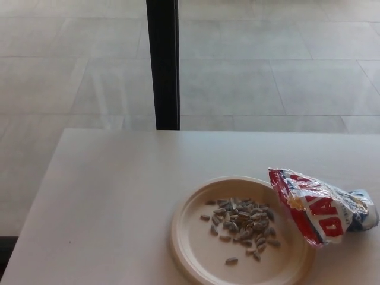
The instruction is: The robot uses its right hand to pick up a bag of sunflower seeds kept in the middle of the desk and tilts it over a plate kept next to it to pour out a few seeds and then puts the bag of seeds back on the desk
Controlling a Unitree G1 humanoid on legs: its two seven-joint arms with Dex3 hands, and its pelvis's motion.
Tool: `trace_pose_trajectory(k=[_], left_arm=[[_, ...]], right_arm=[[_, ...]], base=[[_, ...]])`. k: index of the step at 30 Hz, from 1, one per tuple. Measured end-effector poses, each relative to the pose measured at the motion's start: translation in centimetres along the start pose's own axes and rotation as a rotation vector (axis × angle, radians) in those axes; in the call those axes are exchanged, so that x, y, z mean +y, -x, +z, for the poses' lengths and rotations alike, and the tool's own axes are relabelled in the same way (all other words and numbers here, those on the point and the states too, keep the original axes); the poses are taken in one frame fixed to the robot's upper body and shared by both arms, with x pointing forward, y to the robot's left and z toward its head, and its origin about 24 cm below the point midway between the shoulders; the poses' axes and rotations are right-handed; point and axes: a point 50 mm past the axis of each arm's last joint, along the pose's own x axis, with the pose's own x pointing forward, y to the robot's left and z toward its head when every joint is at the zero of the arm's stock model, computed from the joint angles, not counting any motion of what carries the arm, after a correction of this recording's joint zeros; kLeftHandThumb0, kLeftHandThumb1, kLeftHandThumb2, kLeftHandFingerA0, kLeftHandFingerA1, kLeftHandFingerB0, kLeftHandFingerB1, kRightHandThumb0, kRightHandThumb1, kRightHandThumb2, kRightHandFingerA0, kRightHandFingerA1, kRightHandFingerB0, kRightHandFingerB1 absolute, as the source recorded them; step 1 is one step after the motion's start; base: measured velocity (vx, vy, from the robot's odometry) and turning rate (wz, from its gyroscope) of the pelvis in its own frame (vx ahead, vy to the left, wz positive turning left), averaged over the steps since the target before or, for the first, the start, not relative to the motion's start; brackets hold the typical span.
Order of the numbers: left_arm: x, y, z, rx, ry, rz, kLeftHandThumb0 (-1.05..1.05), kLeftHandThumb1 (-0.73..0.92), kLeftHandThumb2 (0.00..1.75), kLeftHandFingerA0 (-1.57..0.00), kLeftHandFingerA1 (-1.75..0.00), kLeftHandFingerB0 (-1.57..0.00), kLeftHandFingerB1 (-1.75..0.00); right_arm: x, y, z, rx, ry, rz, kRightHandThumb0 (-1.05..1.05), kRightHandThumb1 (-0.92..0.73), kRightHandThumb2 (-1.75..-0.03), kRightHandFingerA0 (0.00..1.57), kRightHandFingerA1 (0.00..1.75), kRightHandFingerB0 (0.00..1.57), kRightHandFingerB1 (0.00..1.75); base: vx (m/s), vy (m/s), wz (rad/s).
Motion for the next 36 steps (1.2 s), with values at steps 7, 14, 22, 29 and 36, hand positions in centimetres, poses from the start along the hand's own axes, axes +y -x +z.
trace_pose_trajectory(k=[7,14,22,29,36], left_arm=[[1.2,0.4,-0.2,0.030,-0.057,0.042,-0.31,0.72,1.22,-0.17,-0.59,-0.12,-0.56],[2.0,0.6,0.1,-0.018,0.054,0.083,-0.31,0.71,1.23,-0.16,-0.60,-0.09,-0.55],[2.0,0.7,-0.5,-0.013,0.042,0.086,-0.30,0.73,1.23,-0.15,-0.59,-0.08,-0.54],[2.0,0.8,-0.4,-0.013,0.036,0.071,-0.56,0.86,0.70,-0.20,-0.58,-0.16,-0.48],[1.8,0.7,0.0,-0.017,-0.015,0.046,-0.52,0.88,0.68,-0.19,-0.57,-0.13,-0.45]], right_arm=[[0.1,0.2,-0.7,0.000,0.134,0.047,-0.64,-0.48,-0.86,0.29,0.69,0.14,0.50],[0.2,0.4,-0.2,-0.060,0.128,0.073,-0.63,-0.49,-0.83,0.13,0.62,0.09,0.49],[0.5,0.5,-0.1,-0.091,0.156,0.099,-0.63,-0.63,-0.59,0.10,0.67,0.08,0.41],[0.8,0.6,0.3,-0.117,0.176,0.115,-0.66,-0.49,-0.82,0.08,0.62,0.06,0.49],[1.1,0.6,0.6,-0.137,0.186,0.128,-0.61,-0.64,-0.59,0.03,0.71,0.06,0.49]], base=[[0.00,0.000,0.00],[0.00,0.000,0.00],[0.00,0.000,0.00],[0.00,0.000,0.00],[0.00,0.000,0.00]])
